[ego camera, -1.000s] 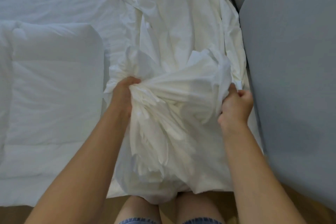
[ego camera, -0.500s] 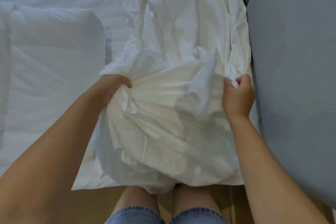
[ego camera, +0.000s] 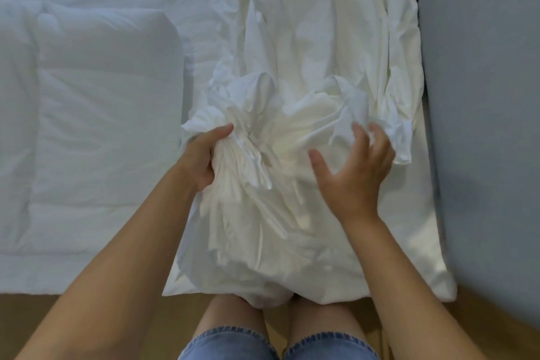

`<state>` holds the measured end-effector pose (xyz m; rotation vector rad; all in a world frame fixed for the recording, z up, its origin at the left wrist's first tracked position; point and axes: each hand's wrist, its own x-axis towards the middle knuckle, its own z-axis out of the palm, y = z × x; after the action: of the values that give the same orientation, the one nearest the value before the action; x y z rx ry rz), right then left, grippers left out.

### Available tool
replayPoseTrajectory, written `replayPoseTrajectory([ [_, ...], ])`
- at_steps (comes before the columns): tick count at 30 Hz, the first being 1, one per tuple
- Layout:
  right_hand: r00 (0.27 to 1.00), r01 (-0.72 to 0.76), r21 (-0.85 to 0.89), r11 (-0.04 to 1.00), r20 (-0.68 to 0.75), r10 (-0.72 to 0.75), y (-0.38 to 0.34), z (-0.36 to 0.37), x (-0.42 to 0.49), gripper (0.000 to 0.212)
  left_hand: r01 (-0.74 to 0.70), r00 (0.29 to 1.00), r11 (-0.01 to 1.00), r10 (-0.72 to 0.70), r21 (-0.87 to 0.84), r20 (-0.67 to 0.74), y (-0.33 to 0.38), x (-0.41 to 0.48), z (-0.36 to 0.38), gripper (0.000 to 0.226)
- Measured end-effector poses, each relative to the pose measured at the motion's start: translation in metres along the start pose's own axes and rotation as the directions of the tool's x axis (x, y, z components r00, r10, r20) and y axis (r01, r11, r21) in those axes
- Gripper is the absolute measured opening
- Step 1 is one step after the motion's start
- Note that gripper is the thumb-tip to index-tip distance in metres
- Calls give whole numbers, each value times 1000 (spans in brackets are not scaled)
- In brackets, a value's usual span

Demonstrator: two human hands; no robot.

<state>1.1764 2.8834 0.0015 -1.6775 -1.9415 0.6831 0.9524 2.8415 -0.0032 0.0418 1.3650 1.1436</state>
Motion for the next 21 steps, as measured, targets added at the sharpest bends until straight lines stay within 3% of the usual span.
replayPoseTrajectory([
  [1,998,63,4,998,23,-63,-5,4,-6,60,7,1000,1000,-7,-17,2,-4,-3,-2,36],
  [3,974,83,39,996,210,-89,-15,13,-16,53,12,1000,1000,-12,-19,-23,-13,-10,-5,40],
  [6,826,-97,54,994,561,50,-24,30,-21,84,-44,999,997,44,-58,-8,-25,-20,-12,63],
  [8,737,-215,105,971,670,90,-28,38,-23,103,-97,993,966,109,-239,36,-32,-27,-17,73],
  [10,685,-278,165,946,725,75,-34,45,-25,115,-137,988,891,154,-432,4,-36,-34,-18,65],
  [11,671,-268,158,950,739,66,-37,48,-27,120,-146,989,884,146,-445,-34,-38,-37,-18,64],
  [14,665,-240,138,961,744,59,-50,59,-36,123,-56,998,991,52,-119,-32,-43,-45,-8,55],
  [16,671,-356,265,896,740,48,-58,64,-40,104,-47,999,996,46,77,4,-39,-49,-2,43],
  [18,696,-417,314,853,714,78,-58,63,-41,84,-57,991,989,39,138,130,-28,-51,-1,37],
  [21,782,-397,299,868,605,150,-52,53,-31,60,-100,970,950,27,295,243,-18,-45,7,52],
])
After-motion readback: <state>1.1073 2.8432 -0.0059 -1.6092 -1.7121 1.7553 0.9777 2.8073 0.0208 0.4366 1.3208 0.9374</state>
